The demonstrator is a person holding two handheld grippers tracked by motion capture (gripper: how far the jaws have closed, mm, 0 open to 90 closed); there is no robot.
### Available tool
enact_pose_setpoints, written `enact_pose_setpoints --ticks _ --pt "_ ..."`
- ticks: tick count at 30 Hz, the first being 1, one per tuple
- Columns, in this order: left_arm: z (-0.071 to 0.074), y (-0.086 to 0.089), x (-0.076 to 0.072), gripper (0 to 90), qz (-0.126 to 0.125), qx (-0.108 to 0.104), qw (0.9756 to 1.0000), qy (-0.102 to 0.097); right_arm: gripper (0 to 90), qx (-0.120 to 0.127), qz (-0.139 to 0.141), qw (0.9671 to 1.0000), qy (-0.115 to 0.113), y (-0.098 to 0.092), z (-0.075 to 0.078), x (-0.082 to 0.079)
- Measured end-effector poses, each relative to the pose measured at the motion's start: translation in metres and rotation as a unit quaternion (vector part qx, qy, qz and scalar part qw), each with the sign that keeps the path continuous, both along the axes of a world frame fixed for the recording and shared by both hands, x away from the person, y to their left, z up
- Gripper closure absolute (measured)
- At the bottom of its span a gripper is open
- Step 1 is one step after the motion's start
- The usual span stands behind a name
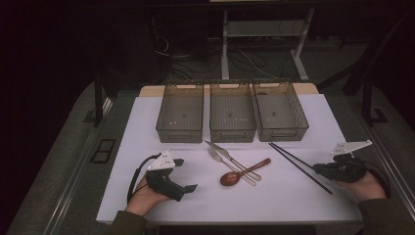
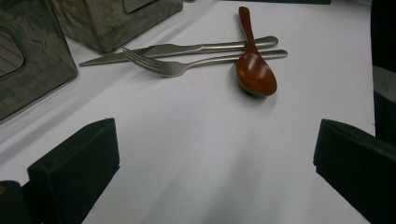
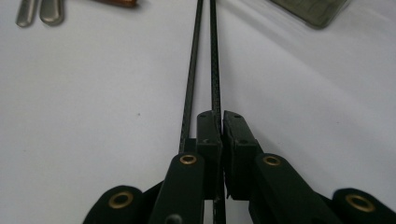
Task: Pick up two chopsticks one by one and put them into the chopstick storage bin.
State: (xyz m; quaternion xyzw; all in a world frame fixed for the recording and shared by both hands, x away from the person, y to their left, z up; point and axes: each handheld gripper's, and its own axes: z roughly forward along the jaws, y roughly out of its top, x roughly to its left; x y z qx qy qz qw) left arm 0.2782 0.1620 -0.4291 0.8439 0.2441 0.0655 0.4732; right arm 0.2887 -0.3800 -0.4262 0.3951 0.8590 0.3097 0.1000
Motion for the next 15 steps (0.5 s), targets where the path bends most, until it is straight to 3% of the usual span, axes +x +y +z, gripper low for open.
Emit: enact_pose_setpoints --ticks 15 --pt "0.0 0.0 0.0 0.0 -0.001 0.0 1.0 0.003 84.8 0.057 0.008 0.9978 -0.032 -0.007 0.018 -0.008"
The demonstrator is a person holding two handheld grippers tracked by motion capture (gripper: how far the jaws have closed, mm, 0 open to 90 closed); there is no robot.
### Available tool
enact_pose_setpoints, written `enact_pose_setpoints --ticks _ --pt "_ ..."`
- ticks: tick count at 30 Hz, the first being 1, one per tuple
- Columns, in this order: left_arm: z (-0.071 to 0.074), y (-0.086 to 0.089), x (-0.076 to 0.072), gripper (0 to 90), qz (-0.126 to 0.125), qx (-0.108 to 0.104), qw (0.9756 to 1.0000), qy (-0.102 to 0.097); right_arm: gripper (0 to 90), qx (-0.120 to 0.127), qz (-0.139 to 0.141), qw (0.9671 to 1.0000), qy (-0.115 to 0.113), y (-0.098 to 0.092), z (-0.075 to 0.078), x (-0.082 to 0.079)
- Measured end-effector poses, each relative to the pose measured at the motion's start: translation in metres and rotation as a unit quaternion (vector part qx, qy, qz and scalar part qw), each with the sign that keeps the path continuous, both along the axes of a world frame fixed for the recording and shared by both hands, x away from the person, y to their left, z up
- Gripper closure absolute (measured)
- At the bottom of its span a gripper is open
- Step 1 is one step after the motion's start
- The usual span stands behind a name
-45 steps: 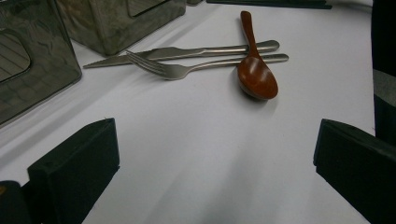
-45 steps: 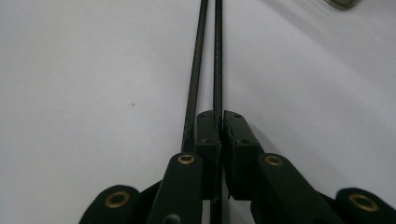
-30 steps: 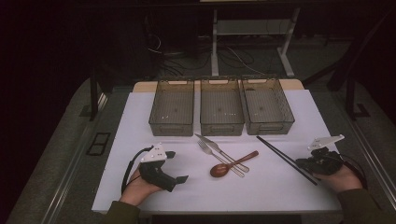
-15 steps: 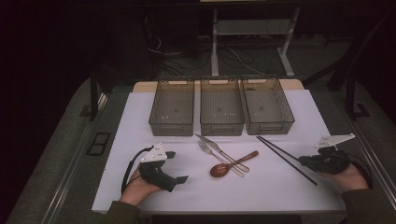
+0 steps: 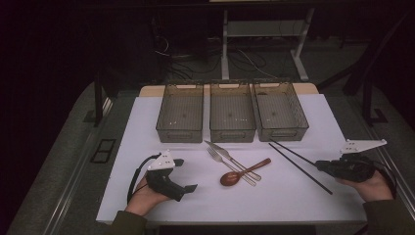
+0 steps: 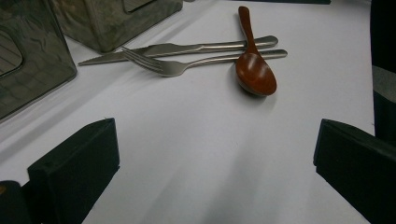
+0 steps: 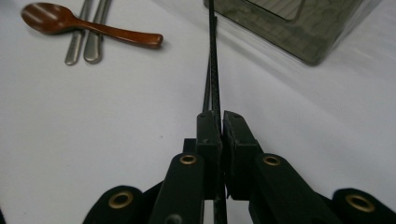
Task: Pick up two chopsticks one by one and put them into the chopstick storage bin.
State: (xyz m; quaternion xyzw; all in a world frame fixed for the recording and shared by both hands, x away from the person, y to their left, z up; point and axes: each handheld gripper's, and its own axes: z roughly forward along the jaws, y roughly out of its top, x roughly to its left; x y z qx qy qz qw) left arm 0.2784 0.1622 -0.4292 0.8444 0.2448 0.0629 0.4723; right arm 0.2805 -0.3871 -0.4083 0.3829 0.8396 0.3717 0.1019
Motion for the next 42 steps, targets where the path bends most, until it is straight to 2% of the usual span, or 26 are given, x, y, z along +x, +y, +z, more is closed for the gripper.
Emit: enact_pose_setpoints --ticks 9,15,19,26,42 --pt "0.0 0.0 0.0 0.0 0.006 -0.008 0.9999 0.004 84.8 0.023 0.018 0.9995 -0.012 0.008 0.011 -0.001" --pt "0.0 0.0 0.0 0.0 0.003 -0.005 1.0 0.002 84.8 0.032 0.027 0.999 -0.017 0.017 0.018 0.003" --pt "0.0 0.0 0.0 0.0 0.002 -0.006 1.0 0.003 84.8 0.041 0.035 0.9982 -0.028 0.024 0.027 0.006" --pt "0.0 0.0 0.0 0.0 0.001 -0.008 1.0 0.004 84.8 0.048 0.048 0.9969 -0.039 0.044 0.038 0.019" --pt "-0.001 -0.002 0.0 0.0 -0.001 -0.003 1.0 0.001 84.8 0.051 0.055 0.9964 -0.039 0.092 0.053 0.047"
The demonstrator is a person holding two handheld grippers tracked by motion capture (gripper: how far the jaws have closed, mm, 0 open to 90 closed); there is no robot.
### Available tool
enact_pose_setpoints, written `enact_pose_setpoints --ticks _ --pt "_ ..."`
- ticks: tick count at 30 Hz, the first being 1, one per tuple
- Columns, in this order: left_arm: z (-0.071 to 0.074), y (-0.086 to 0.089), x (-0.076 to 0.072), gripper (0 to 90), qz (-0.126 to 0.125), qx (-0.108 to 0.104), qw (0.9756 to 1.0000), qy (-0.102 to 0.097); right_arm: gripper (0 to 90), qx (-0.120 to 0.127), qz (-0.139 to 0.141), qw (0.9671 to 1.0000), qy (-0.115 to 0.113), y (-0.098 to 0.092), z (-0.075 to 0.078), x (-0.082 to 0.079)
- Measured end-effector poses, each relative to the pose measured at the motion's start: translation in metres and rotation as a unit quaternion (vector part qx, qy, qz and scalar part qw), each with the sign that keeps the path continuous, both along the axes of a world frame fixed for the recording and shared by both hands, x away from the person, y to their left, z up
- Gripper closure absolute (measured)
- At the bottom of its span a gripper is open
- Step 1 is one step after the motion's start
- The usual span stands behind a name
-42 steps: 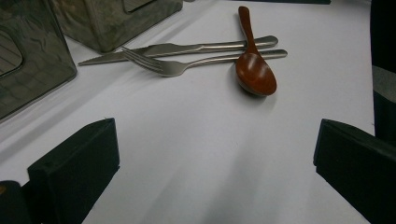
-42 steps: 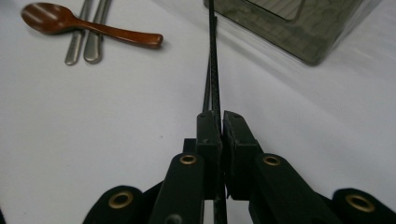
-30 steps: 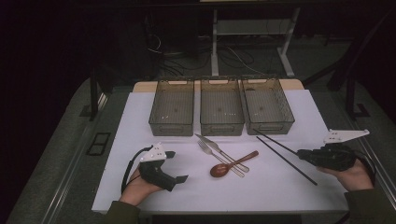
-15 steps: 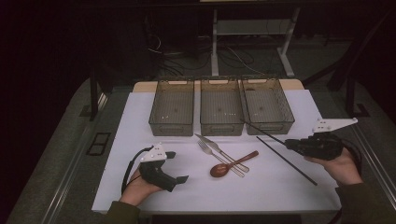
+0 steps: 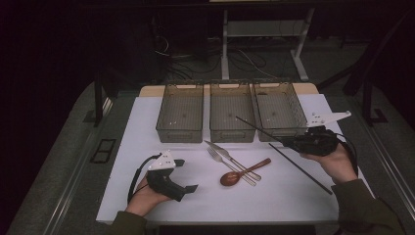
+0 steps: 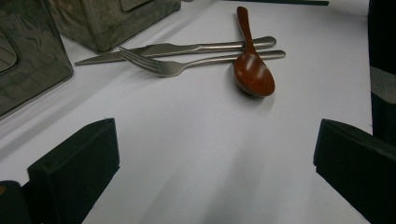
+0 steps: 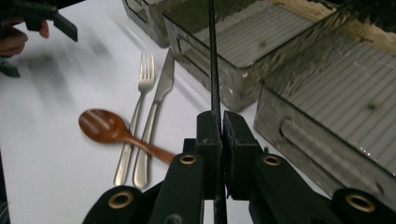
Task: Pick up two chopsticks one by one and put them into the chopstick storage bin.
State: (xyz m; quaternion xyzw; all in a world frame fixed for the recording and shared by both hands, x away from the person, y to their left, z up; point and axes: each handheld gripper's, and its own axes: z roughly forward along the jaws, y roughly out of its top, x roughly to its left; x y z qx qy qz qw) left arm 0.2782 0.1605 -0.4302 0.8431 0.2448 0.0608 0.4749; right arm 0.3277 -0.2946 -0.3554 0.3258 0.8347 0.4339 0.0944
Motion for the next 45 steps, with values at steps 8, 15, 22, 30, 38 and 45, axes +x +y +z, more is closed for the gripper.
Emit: enact_pose_setpoints --ticks 8,15,22,30,38,45 --pt "-0.001 -0.002 -0.001 0.0 -0.002 0.005 1.0 0.001 84.8 -0.001 -0.002 1.0 -0.003 0.028 0.009 0.014" --pt "-0.001 -0.002 -0.001 0.0 -0.004 0.005 1.0 -0.002 84.8 -0.004 0.006 0.9999 -0.011 0.052 0.013 0.027" --pt "-0.001 -0.003 -0.001 0.0 -0.005 0.003 1.0 0.0 84.7 -0.003 0.005 0.9999 -0.01 0.08 0.017 0.045" --pt "-0.001 -0.003 0.0 0.0 -0.002 -0.003 1.0 0.001 84.7 0.005 0.0 1.0 -0.007 0.112 0.021 0.067" --pt "0.0 -0.004 -0.001 0.0 -0.003 -0.007 1.0 0.001 84.8 -0.005 0.005 1.0 0.003 0.148 0.017 0.086" --pt "0.0 -0.003 -0.001 0.0 -0.005 -0.005 1.0 0.0 84.7 -0.014 0.005 0.9996 0.024 0.182 0.011 0.103"
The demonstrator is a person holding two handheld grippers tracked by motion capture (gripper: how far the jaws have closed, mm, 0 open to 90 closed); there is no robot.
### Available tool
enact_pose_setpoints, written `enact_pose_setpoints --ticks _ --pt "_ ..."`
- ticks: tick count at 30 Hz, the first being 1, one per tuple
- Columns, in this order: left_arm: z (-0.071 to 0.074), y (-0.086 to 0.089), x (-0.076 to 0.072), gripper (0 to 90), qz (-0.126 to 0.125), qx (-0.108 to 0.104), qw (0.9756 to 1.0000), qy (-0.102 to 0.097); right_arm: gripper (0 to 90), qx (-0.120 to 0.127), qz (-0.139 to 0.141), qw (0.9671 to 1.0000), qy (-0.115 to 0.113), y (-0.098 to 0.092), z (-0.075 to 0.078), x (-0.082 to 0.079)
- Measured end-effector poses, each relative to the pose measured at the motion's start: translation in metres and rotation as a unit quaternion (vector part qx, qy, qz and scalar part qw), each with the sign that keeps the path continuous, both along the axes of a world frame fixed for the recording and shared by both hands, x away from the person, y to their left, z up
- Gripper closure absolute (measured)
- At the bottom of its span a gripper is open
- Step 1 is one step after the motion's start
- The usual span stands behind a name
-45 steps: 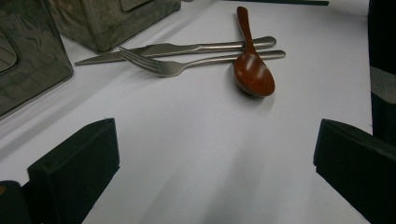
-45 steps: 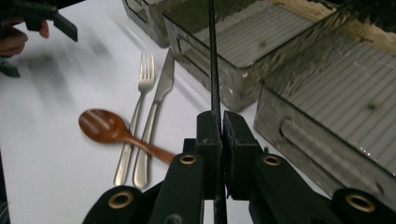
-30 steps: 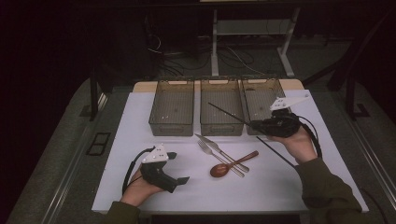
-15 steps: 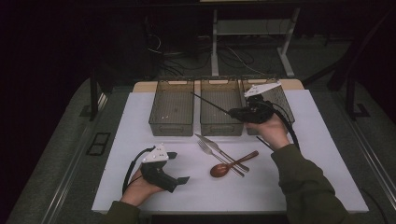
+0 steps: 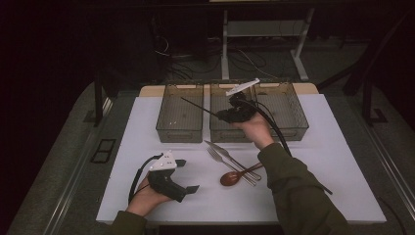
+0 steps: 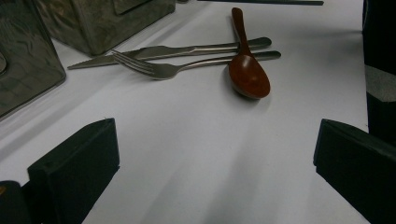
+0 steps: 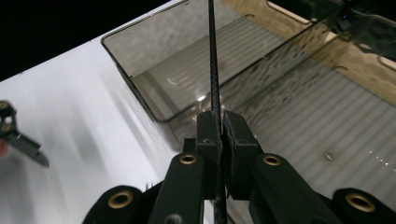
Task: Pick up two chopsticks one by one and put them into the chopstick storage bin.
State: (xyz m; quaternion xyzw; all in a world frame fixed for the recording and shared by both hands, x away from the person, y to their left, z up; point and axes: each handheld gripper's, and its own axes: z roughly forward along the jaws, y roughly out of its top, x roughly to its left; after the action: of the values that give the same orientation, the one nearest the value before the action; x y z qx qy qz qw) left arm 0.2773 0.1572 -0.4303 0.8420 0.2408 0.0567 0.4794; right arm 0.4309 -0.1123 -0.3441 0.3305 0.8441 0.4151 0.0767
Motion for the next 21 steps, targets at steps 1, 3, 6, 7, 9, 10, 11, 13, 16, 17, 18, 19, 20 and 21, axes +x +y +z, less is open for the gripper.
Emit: enact_pose_setpoints --ticks 1,3,6,7,9,10,11,13,16,17,18,19,20,21 --pt "0.0 0.001 0.0 0.0 -0.002 0.002 1.0 -0.001 84.8 -0.001 -0.001 1.0 0.003 0.004 -0.001 0.002" --pt "0.0 0.0 0.0 0.0 -0.001 -0.003 1.0 0.001 84.8 -0.005 -0.002 1.0 0.006 0.013 -0.002 0.006" --pt "0.0 0.0 0.0 0.0 -0.003 -0.005 1.0 -0.002 84.7 -0.011 0.002 0.9999 0.011 0.025 -0.003 0.011" --pt "0.0 0.0 0.0 0.0 -0.003 -0.007 1.0 -0.001 84.7 -0.013 0.004 0.9998 0.013 0.029 -0.004 0.013" --pt "0.001 0.001 0.001 0.0 -0.005 -0.003 1.0 -0.003 84.7 -0.019 0.002 0.9997 0.018 0.036 -0.004 0.016" --pt "0.001 0.0 0.001 0.0 -0.005 -0.005 1.0 -0.003 84.7 -0.021 0.002 0.9996 0.02 0.04 -0.004 0.018" --pt "0.001 0.0 0.001 0.0 -0.006 -0.004 1.0 -0.003 84.7 -0.022 0.003 0.9995 0.022 0.044 -0.005 0.019" --pt "0.001 0.0 0.001 0.0 -0.008 -0.003 1.0 -0.003 84.7 -0.029 0.002 0.9993 0.023 0.05 -0.006 0.023" --pt "0.001 -0.001 0.001 0.0 -0.009 -0.003 1.0 -0.003 84.7 -0.04 -0.004 0.9987 0.03 0.06 -0.008 0.028" --pt "0.001 -0.001 0.001 0.0 -0.009 -0.003 1.0 -0.003 84.7 -0.043 -0.006 0.9986 0.032 0.063 -0.009 0.03" --pt "0.001 0.0 0.001 0.0 -0.01 -0.002 0.9999 -0.003 84.7 -0.047 -0.008 0.9983 0.034 0.065 -0.01 0.031" --pt "0.001 -0.001 0.001 0.0 -0.009 -0.004 1.0 -0.001 84.7 -0.053 -0.01 0.9979 0.035 0.068 -0.011 0.033" --pt "0.001 -0.001 0.001 0.0 -0.01 -0.002 1.0 0.0 84.7 -0.056 -0.013 0.9977 0.036 0.071 -0.012 0.035" --pt "0.001 -0.001 0.001 0.0 -0.01 -0.003 0.9999 0.0 84.6 -0.058 -0.015 0.9974 0.04 0.074 -0.013 0.036"
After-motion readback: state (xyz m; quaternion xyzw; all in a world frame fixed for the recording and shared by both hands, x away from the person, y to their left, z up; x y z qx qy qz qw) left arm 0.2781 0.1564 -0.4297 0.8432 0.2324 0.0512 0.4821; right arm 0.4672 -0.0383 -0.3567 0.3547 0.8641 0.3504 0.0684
